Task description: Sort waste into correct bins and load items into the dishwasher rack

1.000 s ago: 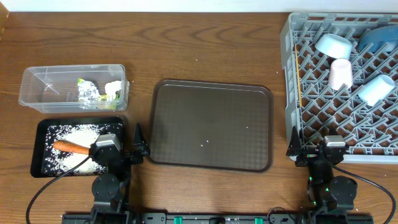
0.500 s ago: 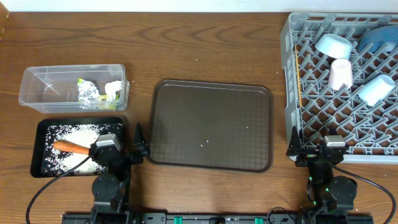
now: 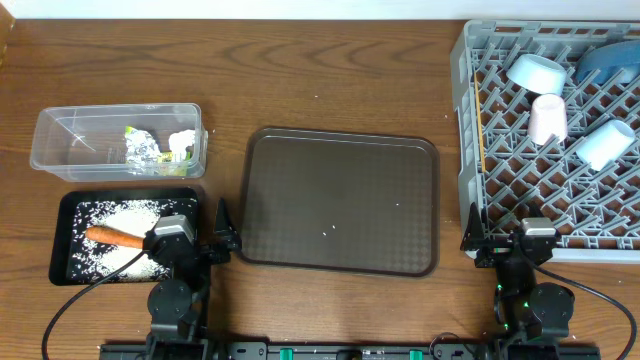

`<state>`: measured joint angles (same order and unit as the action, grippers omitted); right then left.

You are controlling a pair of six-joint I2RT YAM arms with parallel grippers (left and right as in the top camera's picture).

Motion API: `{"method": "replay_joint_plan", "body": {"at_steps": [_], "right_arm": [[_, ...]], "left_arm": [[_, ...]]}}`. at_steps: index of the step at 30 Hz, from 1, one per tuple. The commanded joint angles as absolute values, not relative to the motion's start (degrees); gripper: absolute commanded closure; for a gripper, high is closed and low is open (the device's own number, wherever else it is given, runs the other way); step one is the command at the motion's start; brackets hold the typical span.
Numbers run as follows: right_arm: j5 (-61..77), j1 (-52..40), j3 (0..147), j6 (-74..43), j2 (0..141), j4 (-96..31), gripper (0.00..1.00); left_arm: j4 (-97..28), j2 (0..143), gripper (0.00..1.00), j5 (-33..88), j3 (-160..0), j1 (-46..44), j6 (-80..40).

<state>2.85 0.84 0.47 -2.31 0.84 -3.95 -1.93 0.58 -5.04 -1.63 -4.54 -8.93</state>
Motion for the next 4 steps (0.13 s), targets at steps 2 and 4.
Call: {"method": "replay_joint_plan", "body": {"at_steps": [2, 4], "right_arm": [[3.0, 0.8, 0.3, -2.7, 0.3, -4.1, 0.01], [3.0, 0.8, 0.3, -2.7, 0.3, -4.1, 0.01]], "left_arm": [[-3.8, 0.2, 0.02, -5.5, -0.2, -4.3, -8.1], [-3.8, 0.2, 0.02, -5.5, -0.2, -4.3, -8.1]]}}
